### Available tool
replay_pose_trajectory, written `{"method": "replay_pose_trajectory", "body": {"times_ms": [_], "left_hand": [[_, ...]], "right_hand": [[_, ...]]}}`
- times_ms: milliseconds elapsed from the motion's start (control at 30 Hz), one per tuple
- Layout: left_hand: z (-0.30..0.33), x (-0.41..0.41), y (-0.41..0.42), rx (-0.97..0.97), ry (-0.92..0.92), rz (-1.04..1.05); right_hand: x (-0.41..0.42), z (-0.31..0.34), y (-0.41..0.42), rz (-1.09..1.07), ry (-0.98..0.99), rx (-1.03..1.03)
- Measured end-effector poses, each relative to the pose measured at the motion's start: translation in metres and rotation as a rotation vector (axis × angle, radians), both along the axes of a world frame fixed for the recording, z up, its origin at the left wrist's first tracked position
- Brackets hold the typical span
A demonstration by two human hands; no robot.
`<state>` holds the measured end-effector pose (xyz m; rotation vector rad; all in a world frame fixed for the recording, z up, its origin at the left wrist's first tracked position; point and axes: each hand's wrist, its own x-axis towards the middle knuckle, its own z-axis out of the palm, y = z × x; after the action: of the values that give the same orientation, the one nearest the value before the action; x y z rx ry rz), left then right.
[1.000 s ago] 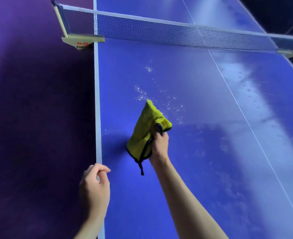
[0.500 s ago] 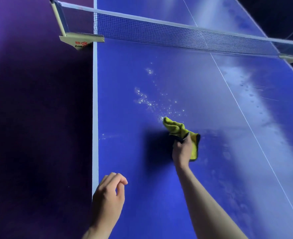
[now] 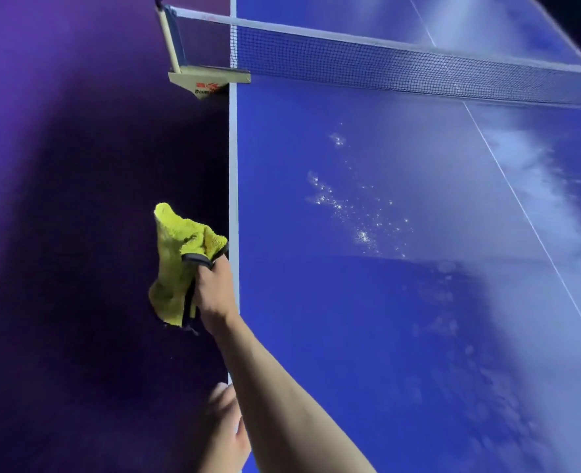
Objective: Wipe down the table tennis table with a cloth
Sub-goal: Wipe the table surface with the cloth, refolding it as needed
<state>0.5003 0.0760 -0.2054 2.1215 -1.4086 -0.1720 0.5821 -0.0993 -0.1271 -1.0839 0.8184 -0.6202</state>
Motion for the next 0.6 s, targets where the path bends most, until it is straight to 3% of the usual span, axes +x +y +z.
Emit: {"method": "replay_pose_trajectory", "body": {"times_ms": [167,600], "left_hand": [[0.044,-0.01,-0.041,-0.051,0.07,-0.137],[0.064,-0.107,-0.194,0.143,0.075,-0.338]], "right_hand": [[-0.054,0.029,-0.025,-0.099,0.012,0.107],[-0.355,0.051,-0.188,-0.835,0.083,0.17]]}}
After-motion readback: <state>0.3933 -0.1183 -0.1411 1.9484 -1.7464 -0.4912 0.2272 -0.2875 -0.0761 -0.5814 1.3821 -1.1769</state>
